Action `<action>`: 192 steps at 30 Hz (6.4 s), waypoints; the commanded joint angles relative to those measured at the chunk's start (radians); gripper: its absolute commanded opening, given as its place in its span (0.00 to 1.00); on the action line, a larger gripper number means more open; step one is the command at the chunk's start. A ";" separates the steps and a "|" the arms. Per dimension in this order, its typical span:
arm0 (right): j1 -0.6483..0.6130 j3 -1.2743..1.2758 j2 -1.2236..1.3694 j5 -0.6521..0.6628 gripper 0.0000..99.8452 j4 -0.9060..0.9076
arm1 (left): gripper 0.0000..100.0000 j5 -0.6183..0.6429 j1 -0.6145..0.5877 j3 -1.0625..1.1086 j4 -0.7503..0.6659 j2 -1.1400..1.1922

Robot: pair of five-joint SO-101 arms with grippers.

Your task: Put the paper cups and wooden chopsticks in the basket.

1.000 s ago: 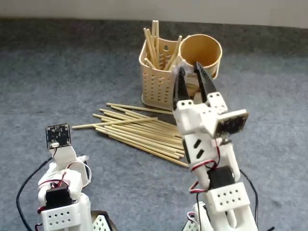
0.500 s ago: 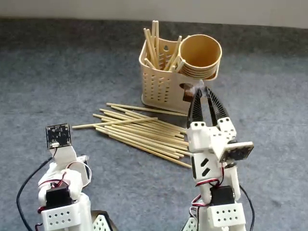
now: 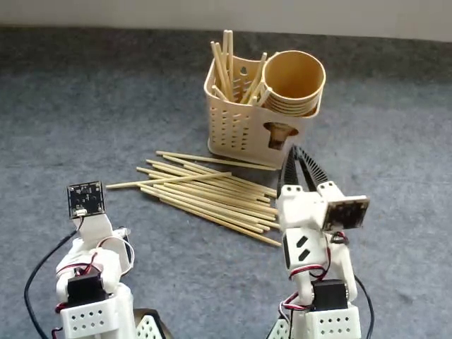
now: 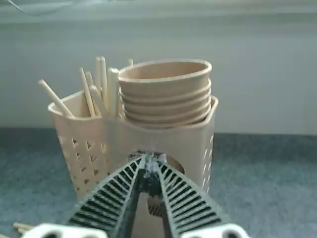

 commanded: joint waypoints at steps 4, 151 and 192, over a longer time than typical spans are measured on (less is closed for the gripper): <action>0.007 0.136 -0.021 0.002 0.00 0.401 | 0.13 -0.002 -0.005 0.021 0.003 0.002; 0.008 0.140 -0.028 0.002 0.00 0.923 | 0.03 -0.870 0.349 -1.779 0.120 2.242; 0.008 0.140 -0.028 0.002 0.00 0.923 | 0.03 -0.235 0.450 -1.788 0.172 1.310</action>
